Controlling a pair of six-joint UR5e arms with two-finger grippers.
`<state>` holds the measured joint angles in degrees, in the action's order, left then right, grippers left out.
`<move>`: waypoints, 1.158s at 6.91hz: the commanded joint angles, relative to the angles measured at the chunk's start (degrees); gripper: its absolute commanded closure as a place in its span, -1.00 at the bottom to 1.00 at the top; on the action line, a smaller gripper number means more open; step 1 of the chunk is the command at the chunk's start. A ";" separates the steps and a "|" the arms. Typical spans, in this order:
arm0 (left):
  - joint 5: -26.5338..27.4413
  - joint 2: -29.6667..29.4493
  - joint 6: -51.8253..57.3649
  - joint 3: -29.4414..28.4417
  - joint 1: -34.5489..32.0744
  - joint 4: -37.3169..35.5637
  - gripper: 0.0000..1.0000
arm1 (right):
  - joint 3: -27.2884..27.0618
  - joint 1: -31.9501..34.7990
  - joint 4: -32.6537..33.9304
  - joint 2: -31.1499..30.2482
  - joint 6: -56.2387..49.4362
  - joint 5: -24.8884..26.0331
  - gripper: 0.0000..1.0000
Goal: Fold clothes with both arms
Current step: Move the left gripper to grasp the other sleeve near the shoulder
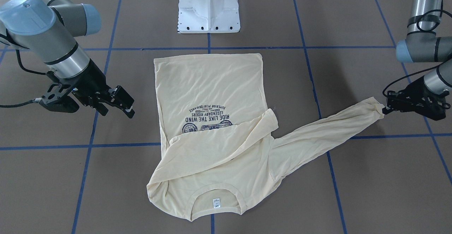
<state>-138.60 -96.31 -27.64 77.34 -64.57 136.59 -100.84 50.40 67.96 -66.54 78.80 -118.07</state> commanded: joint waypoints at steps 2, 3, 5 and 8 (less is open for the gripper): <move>-0.80 -7.97 -16.69 10.98 0.41 -3.07 1.00 | 0.29 2.58 -0.28 -1.91 -0.75 -0.49 -1.00; -0.62 -16.55 -21.36 10.99 0.93 -11.18 1.00 | 0.38 3.03 -0.28 -3.58 -1.62 -0.49 -1.00; -0.01 -25.74 -28.30 10.47 4.08 -18.38 1.00 | 1.87 7.49 -0.11 -6.91 -8.26 -1.71 -1.00; 9.09 -38.84 -41.60 6.95 10.93 -17.94 1.00 | 8.70 14.43 -0.28 -8.69 -19.87 -2.69 -1.00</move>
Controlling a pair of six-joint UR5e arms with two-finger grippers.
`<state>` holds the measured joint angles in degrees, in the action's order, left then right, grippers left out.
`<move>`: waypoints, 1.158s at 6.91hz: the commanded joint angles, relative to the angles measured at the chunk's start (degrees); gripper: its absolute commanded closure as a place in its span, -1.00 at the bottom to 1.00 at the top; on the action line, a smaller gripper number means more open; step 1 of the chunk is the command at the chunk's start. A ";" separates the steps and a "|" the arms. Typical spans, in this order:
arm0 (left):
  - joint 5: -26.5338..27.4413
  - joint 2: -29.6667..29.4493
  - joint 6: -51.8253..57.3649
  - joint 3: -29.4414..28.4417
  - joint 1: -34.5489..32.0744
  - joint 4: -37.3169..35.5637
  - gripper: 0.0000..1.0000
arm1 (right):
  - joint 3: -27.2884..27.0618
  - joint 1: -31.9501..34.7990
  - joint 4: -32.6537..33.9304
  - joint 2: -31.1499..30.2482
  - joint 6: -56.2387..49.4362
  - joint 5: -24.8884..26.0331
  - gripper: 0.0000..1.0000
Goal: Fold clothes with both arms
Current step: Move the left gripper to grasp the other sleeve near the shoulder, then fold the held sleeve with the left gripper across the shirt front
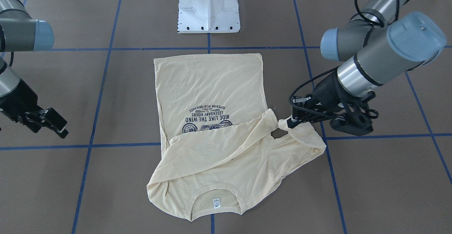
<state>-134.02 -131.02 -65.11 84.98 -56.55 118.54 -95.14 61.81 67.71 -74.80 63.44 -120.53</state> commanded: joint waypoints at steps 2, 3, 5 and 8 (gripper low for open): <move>10.51 -13.32 -6.34 -5.15 7.23 0.11 1.00 | 5.84 4.98 -0.04 -0.35 -8.16 -0.15 -1.00; 14.98 -18.60 -6.26 -10.22 10.29 0.20 1.00 | 6.02 4.98 -0.04 -0.43 -8.07 -0.15 -1.00; 24.13 -18.65 -6.35 -12.89 16.19 3.61 1.00 | 6.02 4.98 -0.12 -0.43 -7.99 -0.15 -1.00; 27.73 -18.65 -10.62 -14.58 18.66 4.24 1.00 | 5.84 4.98 -0.21 -0.52 -7.98 -0.15 -1.00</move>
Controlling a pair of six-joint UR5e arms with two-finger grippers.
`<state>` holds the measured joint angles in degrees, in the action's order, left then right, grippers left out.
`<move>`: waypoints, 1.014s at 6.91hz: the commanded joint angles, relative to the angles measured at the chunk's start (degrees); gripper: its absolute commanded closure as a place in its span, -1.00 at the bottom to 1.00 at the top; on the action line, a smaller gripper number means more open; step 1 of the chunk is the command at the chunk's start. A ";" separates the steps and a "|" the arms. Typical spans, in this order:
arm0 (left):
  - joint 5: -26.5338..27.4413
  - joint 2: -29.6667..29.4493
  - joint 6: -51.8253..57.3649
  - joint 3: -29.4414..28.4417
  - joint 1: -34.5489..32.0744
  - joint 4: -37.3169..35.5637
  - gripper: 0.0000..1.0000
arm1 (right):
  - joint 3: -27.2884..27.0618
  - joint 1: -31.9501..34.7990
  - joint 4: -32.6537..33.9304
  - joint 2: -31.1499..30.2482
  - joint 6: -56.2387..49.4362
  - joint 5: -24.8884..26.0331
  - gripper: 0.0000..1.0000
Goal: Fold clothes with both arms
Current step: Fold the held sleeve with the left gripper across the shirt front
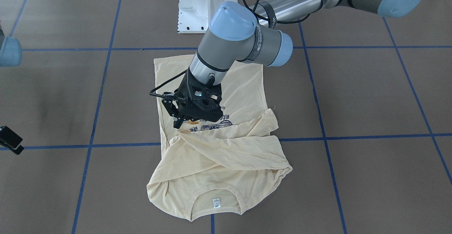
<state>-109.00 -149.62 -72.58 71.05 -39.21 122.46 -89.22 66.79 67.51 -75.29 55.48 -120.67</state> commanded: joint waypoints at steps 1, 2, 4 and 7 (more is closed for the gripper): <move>4.48 -0.40 -4.75 -2.47 2.54 2.85 1.00 | 0.10 0.01 0.08 0.06 -0.10 0.09 -1.00; 6.50 -1.80 -8.68 -5.45 4.12 4.79 1.00 | 0.10 0.01 0.08 0.06 0.07 0.09 -1.00; 9.67 -5.06 -11.70 -10.56 6.76 6.56 1.00 | 0.10 0.01 0.08 0.06 0.24 0.00 -1.00; 12.32 -5.33 -15.22 -12.25 6.60 9.91 -0.64 | -0.51 -0.08 0.08 -0.12 1.38 0.00 -1.00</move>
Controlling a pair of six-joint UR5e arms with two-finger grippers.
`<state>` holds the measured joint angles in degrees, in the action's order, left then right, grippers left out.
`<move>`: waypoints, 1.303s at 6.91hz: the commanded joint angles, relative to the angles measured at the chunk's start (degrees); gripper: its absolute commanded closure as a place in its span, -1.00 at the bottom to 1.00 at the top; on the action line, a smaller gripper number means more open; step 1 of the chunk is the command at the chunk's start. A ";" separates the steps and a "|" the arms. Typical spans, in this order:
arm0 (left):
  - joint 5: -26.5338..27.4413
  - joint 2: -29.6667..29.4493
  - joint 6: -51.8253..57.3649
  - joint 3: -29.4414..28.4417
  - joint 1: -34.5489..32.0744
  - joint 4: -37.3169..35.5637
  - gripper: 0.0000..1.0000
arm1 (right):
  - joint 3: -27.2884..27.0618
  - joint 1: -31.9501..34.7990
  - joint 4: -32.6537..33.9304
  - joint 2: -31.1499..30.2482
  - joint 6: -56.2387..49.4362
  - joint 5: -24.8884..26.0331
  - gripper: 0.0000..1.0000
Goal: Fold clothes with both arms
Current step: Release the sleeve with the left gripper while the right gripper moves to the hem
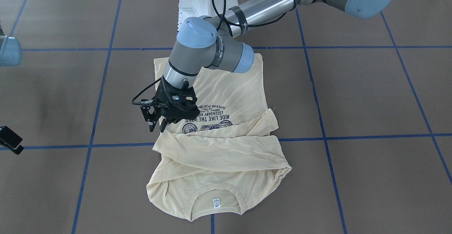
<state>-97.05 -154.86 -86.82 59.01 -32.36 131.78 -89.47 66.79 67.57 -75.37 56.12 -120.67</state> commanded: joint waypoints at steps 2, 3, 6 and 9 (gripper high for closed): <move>-0.42 1.13 -0.81 1.71 -2.52 2.08 -0.73 | -3.14 -2.52 -0.15 0.13 7.46 0.00 -1.00; -5.90 5.32 -0.64 7.81 -4.53 1.21 -0.73 | -7.69 -6.37 -0.33 -0.48 16.30 0.17 -1.00; -14.39 26.94 4.95 31.90 -8.50 -3.42 -0.64 | -20.35 -22.43 0.02 -1.88 39.70 10.67 -1.00; -16.85 34.71 15.98 40.22 -11.05 -9.00 -0.64 | -25.57 -42.47 0.11 -5.93 58.08 23.97 -0.99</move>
<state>-112.98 -122.25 -72.65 97.43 -42.56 123.77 -113.88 31.74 67.64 -80.23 106.98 -100.57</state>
